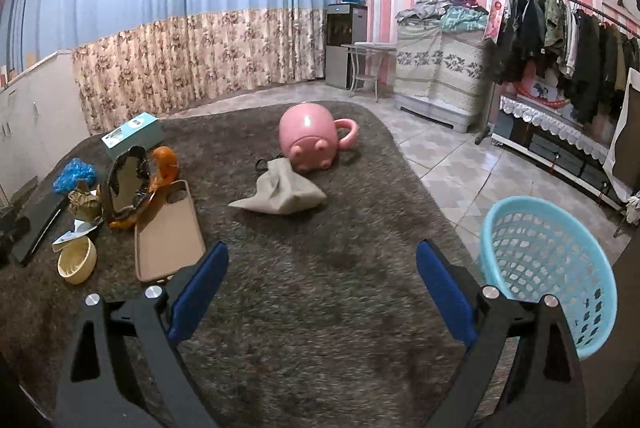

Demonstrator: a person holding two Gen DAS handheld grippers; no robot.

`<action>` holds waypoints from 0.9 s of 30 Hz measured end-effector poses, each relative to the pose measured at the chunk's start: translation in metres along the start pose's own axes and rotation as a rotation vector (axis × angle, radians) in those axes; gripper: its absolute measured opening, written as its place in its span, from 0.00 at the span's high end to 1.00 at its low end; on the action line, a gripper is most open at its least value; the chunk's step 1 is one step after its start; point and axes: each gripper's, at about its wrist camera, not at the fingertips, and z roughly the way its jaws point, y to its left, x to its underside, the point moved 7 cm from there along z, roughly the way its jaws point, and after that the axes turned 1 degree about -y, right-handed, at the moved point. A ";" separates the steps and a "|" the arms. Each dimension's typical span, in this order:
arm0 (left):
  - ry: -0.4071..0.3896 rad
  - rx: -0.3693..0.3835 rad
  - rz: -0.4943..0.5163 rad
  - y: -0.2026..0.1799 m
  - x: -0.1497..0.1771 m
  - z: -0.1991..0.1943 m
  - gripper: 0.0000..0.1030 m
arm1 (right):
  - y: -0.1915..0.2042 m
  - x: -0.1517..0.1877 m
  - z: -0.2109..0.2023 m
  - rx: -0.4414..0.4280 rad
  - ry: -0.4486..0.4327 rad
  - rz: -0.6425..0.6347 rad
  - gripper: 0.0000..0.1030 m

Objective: Collect trash
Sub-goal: 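Move the left tool back to the rug and grasp the light blue card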

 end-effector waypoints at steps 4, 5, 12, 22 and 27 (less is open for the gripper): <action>0.044 0.053 0.013 -0.016 0.007 0.013 0.05 | 0.009 0.003 0.006 0.006 0.011 -0.034 0.10; 0.049 0.065 0.018 -0.021 0.008 0.015 0.05 | 0.010 0.003 0.006 0.009 0.013 -0.041 0.10; 0.108 0.085 -0.023 -0.042 0.005 0.040 0.05 | 0.011 0.005 0.011 0.015 0.027 -0.048 0.10; 0.195 0.046 -0.032 -0.049 0.013 0.069 0.22 | 0.013 0.006 0.015 0.015 0.035 -0.052 0.10; 0.199 0.090 -0.027 -0.050 0.016 0.063 0.44 | 0.020 0.010 0.019 0.014 0.040 -0.076 0.10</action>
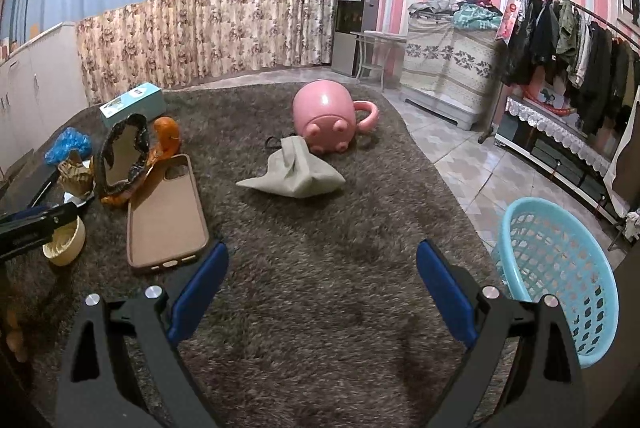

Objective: Collect trash
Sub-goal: 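Move the left tool back to the rug and grasp the light blue card, then grasp the grey-green cloth bag with the right tool while the left tool lifts the card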

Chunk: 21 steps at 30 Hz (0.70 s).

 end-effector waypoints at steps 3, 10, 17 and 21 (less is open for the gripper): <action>-0.009 -0.001 0.018 0.003 0.002 -0.008 0.45 | 0.002 0.001 0.002 0.003 0.001 -0.012 0.10; -0.081 -0.006 0.062 0.020 -0.004 -0.041 0.46 | -0.005 -0.003 0.004 0.013 -0.004 -0.002 0.10; -0.173 -0.044 0.037 0.054 -0.026 -0.073 0.48 | -0.006 -0.012 0.017 0.001 -0.011 -0.024 0.10; -0.211 -0.052 0.028 0.068 -0.040 -0.077 0.50 | -0.004 -0.022 0.033 -0.029 -0.004 0.016 0.10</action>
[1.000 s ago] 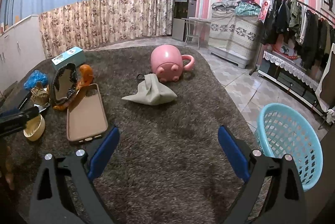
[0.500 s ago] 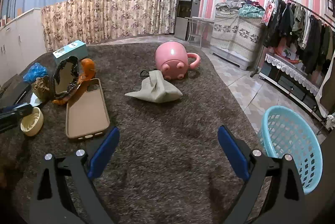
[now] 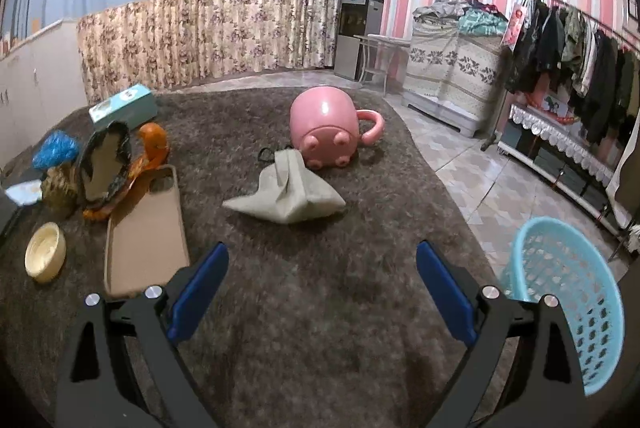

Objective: Collect trash
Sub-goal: 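Grasp the grey-green cloth bag with the right tool while the left tool lifts the card, then carry both items to the basket and open the left tool to drop the card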

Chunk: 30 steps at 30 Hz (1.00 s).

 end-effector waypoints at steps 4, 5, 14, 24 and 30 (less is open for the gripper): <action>-0.012 -0.003 0.027 0.003 -0.007 0.004 0.79 | 0.008 -0.014 0.024 0.006 0.011 -0.011 0.10; -0.004 -0.004 0.036 0.003 -0.006 0.006 0.82 | 0.009 -0.016 0.029 0.006 0.015 -0.009 0.10; 0.031 -0.047 0.036 0.016 0.006 0.021 0.76 | 0.015 -0.008 0.066 -0.066 0.130 0.016 0.67; 0.067 -0.073 -0.020 0.025 0.021 0.034 0.60 | 0.002 -0.014 0.025 -0.053 0.050 0.009 0.85; 0.080 -0.048 -0.049 0.023 0.017 0.028 0.99 | -0.023 -0.016 -0.015 -0.032 0.002 0.036 0.85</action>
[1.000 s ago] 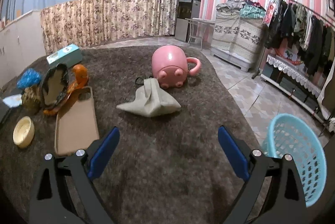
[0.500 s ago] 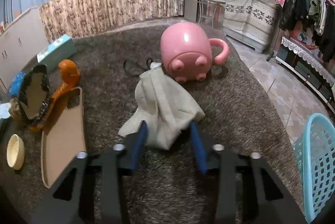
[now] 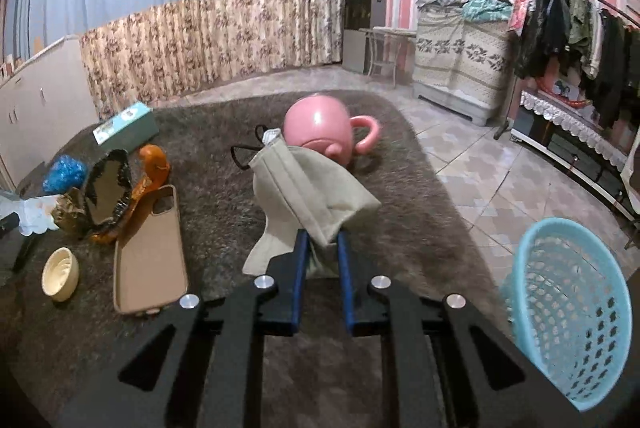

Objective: Collect trash
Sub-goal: 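Carry both items to the basket and open the left tool to drop the card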

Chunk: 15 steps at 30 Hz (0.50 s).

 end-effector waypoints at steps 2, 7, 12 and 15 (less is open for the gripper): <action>-0.029 0.001 0.020 -0.005 -0.008 -0.012 0.99 | -0.012 0.000 -0.017 0.016 -0.020 0.012 0.85; -0.116 0.020 0.062 -0.026 -0.030 -0.045 1.00 | -0.032 0.006 -0.047 0.058 -0.045 0.046 0.85; -0.199 0.033 0.096 -0.053 -0.041 -0.072 1.00 | -0.064 0.014 -0.080 0.104 -0.084 0.115 0.85; -0.197 0.077 0.087 -0.070 -0.046 -0.079 1.00 | -0.084 0.019 -0.088 0.138 -0.087 0.146 0.85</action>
